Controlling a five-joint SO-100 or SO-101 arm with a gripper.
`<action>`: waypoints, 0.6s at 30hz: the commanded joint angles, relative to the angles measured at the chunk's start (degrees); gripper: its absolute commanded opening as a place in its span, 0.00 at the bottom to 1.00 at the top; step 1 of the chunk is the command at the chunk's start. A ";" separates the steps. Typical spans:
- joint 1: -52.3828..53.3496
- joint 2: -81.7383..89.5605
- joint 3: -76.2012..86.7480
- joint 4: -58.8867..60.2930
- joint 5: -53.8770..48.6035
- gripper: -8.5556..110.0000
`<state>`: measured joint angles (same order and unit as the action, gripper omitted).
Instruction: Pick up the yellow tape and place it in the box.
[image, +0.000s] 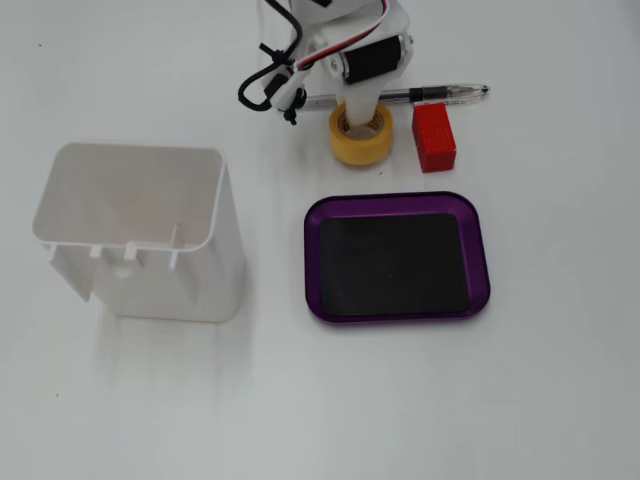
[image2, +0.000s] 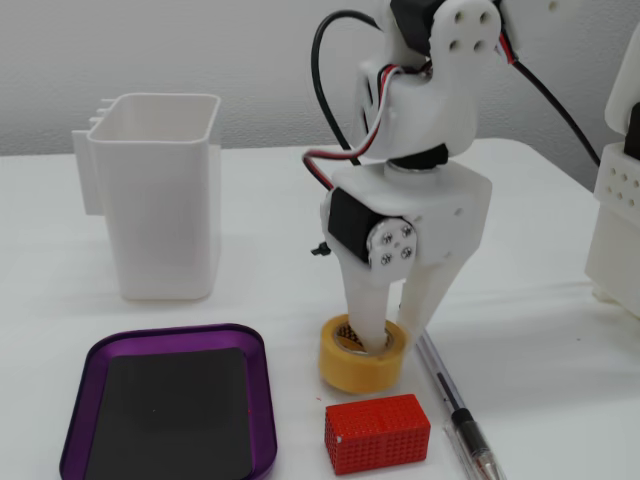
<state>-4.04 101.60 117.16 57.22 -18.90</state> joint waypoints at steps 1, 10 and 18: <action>-0.35 8.79 -2.46 0.44 0.44 0.07; 0.44 18.54 -2.02 -15.38 -0.18 0.07; 0.18 13.54 -2.02 -27.25 -0.09 0.07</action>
<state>-3.69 116.81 116.89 32.96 -18.90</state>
